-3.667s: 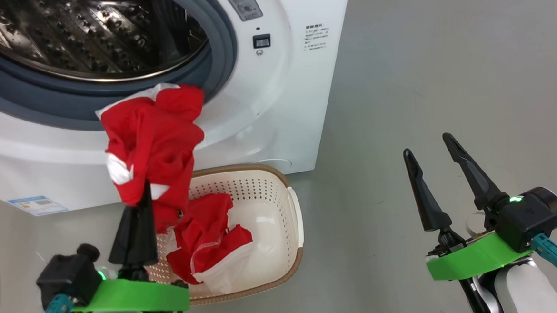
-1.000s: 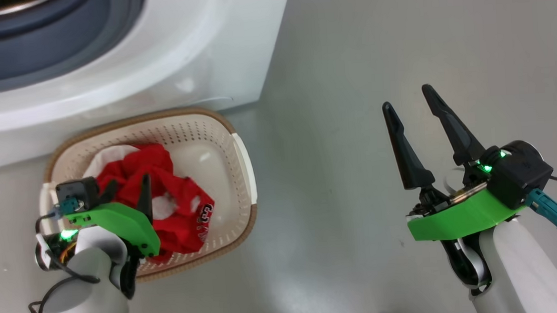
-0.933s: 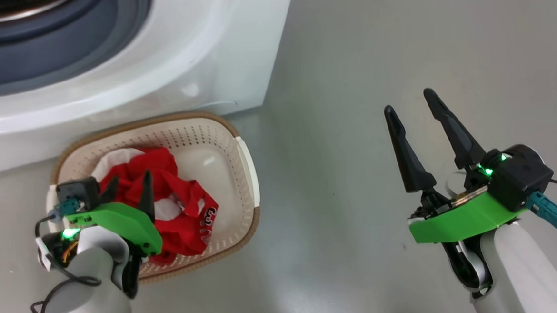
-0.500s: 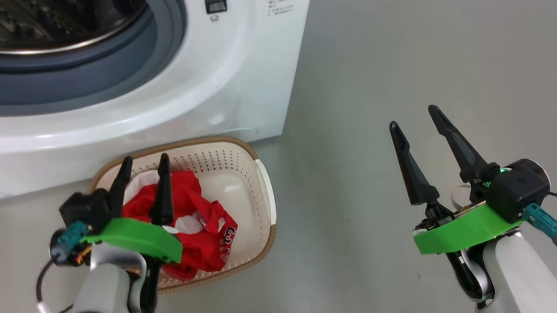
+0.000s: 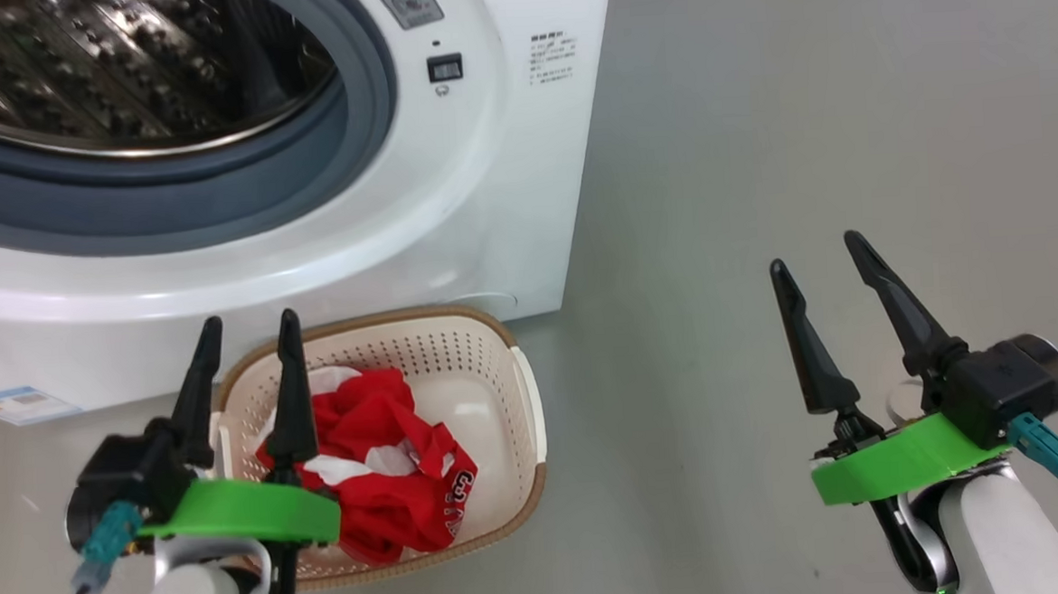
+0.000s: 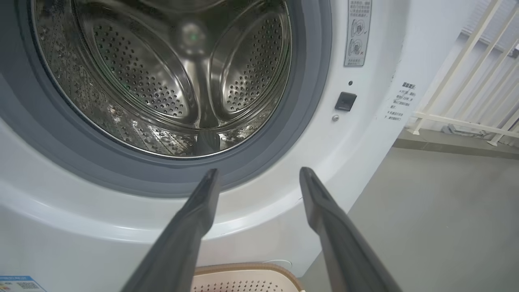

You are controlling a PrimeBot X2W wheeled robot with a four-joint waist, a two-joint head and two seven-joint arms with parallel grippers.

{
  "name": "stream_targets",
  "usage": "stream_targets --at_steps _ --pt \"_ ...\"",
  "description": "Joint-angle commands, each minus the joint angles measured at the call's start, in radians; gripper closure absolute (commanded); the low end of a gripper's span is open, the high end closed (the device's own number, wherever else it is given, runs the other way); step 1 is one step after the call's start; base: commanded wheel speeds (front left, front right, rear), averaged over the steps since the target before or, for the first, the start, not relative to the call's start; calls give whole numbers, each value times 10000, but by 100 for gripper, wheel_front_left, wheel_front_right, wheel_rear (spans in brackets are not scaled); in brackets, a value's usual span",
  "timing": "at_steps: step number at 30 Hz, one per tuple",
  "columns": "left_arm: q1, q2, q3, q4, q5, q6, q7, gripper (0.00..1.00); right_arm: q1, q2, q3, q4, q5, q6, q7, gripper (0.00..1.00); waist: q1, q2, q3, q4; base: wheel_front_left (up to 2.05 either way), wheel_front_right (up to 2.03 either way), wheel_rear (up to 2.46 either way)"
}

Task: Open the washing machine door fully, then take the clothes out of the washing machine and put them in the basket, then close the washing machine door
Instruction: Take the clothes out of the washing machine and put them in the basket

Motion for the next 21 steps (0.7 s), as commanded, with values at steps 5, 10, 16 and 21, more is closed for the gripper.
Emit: stream_targets --at_steps 5,10,16,21 --pt "894 55 457 -1327 307 -4 -77 0 405 -6 -150 -170 -125 48 -63 0 0 0 -678 193 0 0 0" --pt "1432 32 503 -1933 176 -5 -77 0 633 -6 -288 -151 -148 48 -63 0 0 0 -1024 281 0 0 0" --pt "1883 26 635 -2311 273 -18 -78 0 825 -6 -413 -196 -209 48 -63 0 0 0 -1348 358 0 0 0" --pt "2263 24 767 -2507 399 -35 -78 0 1033 -6 -471 -235 -245 48 -63 0 0 0 -1644 415 0 0 0"
